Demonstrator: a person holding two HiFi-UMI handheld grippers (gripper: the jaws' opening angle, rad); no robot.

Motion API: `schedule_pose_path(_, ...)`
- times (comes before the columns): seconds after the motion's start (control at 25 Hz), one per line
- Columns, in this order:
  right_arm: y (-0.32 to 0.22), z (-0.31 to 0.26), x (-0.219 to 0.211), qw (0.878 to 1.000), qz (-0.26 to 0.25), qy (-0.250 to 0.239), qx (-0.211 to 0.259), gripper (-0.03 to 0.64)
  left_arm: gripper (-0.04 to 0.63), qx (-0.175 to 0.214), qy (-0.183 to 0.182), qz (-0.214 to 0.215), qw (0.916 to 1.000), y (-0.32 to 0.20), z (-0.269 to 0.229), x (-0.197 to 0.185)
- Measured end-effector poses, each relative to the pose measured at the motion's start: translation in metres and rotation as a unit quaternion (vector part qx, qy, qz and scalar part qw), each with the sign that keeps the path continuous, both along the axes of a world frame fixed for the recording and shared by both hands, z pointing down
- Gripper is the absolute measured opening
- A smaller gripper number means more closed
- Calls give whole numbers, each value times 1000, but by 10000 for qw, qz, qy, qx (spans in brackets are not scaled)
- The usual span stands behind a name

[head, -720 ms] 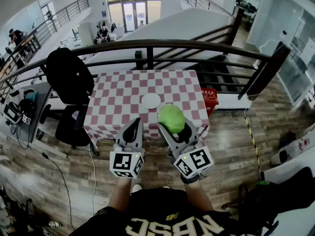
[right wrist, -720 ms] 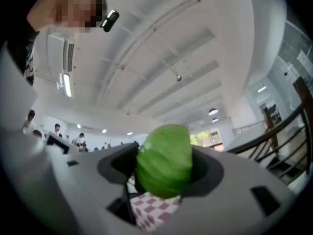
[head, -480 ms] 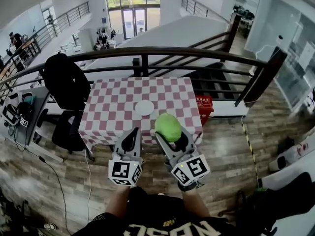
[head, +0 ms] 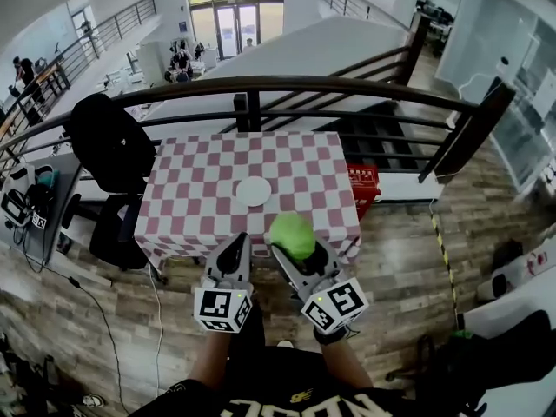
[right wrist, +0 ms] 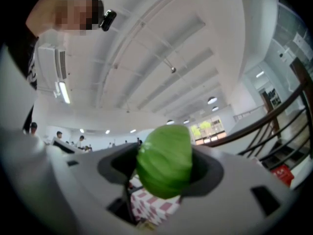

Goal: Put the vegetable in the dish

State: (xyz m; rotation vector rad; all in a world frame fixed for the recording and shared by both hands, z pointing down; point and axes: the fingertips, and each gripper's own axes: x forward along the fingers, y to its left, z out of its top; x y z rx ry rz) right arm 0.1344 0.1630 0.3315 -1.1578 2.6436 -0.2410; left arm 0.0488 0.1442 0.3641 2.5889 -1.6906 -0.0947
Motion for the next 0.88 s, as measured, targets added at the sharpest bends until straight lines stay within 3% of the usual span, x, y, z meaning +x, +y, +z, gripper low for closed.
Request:
schedule_pose_path(0.2,-44,10,-25,10000,-43,54,-43,276,18,-86,266,157,9995,-51,15,-30)
schedule_pose_path(0.32,-99,11,-33,9998,16,172,-121,276,18,-12,446,178,9988,-104,12,-46)
schedule_pose_path(0.64,-238,11,-96,9992,76,264,-303,278,18,130,355,347,9987,-231,-2,-97)
schedule_pose_path(0.88,-290,39,-134,9972,92,305,-670,278,18,-289,594,314,9973,-284,27,-140)
